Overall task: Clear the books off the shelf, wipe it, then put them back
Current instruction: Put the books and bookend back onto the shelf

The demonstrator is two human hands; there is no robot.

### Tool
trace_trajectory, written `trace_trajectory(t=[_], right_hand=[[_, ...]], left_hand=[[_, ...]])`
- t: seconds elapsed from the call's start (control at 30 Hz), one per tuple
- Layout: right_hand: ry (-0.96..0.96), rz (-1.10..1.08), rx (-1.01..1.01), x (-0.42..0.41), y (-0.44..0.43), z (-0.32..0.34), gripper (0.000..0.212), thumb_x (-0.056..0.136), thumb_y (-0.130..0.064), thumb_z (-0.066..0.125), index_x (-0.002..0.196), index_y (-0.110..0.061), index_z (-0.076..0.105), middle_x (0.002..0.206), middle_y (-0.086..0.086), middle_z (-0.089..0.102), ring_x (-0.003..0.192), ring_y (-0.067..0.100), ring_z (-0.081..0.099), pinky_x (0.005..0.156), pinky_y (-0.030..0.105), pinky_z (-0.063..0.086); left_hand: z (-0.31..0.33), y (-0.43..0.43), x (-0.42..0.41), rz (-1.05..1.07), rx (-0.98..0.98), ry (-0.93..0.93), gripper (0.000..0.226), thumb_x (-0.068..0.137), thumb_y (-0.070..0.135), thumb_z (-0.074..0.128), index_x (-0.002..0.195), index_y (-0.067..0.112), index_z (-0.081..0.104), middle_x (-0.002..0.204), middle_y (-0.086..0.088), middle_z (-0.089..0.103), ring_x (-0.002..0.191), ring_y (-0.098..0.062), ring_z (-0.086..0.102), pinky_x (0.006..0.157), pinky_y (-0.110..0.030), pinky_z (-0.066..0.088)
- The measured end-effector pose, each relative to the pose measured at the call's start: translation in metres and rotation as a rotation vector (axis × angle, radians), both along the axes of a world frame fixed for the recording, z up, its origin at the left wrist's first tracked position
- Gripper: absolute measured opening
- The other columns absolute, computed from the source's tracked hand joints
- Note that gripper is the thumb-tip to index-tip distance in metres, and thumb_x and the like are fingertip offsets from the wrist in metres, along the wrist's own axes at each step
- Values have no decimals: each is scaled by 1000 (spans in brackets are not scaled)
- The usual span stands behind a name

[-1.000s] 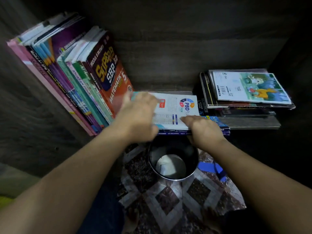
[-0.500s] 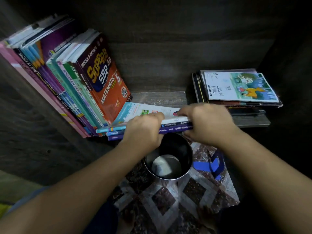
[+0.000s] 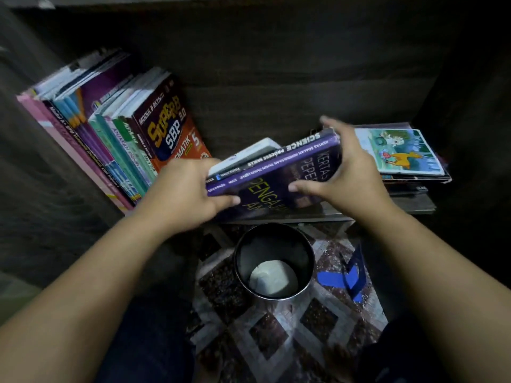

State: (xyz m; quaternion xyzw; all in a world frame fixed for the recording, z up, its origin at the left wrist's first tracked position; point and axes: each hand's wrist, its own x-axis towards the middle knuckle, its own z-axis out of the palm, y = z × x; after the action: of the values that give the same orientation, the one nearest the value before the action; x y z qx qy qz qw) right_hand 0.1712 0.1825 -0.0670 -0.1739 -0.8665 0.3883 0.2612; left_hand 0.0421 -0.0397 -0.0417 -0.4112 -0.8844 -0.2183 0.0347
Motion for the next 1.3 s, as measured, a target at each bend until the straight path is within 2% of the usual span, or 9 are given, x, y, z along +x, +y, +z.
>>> trace_trajectory(t=[0.17, 0.4, 0.6, 0.73, 0.83, 0.97, 1.07, 1.2, 1.3], right_hand=[[-144, 112, -101, -13, 20, -16, 45, 59, -17, 91, 89, -32, 61, 87, -14, 72, 84, 0, 67, 84, 40, 55], [118, 29, -46, -35, 10, 5, 47, 69, -13, 84, 106, -23, 56, 93, -10, 67, 82, -1, 61, 75, 17, 51], [363, -328, 306, -72, -8, 28, 70, 74, -28, 76, 136, -19, 46, 137, 3, 48, 129, 23, 40, 109, 41, 31], [167, -247, 8, -97, -39, 12, 85, 85, -21, 69, 152, -29, 18, 154, 12, 26, 139, 32, 30, 114, 39, 25], [11, 39, -186, -113, -48, -8, 76, 97, -24, 51, 151, -43, 0, 150, 0, 40, 125, 23, 51, 101, 31, 38], [-105, 72, -527, -132, -50, -50, 69, 94, -52, 43, 150, -47, 4, 152, 0, 37, 131, 25, 45, 110, 45, 35], [-307, 126, -601, -134, -64, -91, 69, 96, -57, 37, 152, -40, -1, 157, 3, 27, 136, 27, 38, 112, 43, 32], [-226, 259, -597, -144, -90, -113, 64, 101, -45, 37, 154, -32, 2, 159, 3, 17, 142, 16, 23, 109, 24, 21], [-200, 362, -598, -154, -102, -117, 63, 102, -42, 39, 153, -33, 5, 156, -8, 17, 142, 5, 18, 108, 16, 15]], left_hand=[[13, -16, -13, -9, 78, -136, 33, 68, 39, 84, 96, 37, 67, 77, 18, 69, 70, 6, 64, 66, -18, 53], [2, -23, -25, 17, 411, -182, 42, 68, 33, 87, 106, 27, 70, 90, 17, 72, 82, 3, 68, 75, -25, 57], [-36, 11, -13, 144, 864, -180, 31, 74, 20, 83, 100, 27, 66, 84, 28, 67, 82, 9, 65, 77, -15, 50], [-70, 40, -7, 216, 1013, -339, 31, 80, 9, 78, 108, 8, 63, 91, 13, 69, 79, 6, 66, 72, -11, 49], [-88, 47, -9, 250, 983, -314, 27, 82, 17, 76, 105, 21, 63, 94, 9, 71, 83, 1, 68, 74, -21, 54], [-96, 41, -23, 284, 928, -228, 27, 84, 26, 74, 105, 30, 58, 99, 11, 70, 93, -3, 66, 85, -30, 54], [-96, 36, -30, 328, 1009, -250, 33, 84, 21, 74, 114, 16, 60, 107, 6, 70, 100, -6, 66, 91, -30, 53], [-86, 25, -34, 373, 977, -157, 36, 82, 20, 75, 111, 15, 54, 101, 10, 67, 92, 0, 66, 83, -31, 55], [-63, 16, -33, 294, 898, 0, 59, 78, 10, 73, 128, 7, 42, 111, 18, 53, 97, 12, 57, 81, -13, 49]])
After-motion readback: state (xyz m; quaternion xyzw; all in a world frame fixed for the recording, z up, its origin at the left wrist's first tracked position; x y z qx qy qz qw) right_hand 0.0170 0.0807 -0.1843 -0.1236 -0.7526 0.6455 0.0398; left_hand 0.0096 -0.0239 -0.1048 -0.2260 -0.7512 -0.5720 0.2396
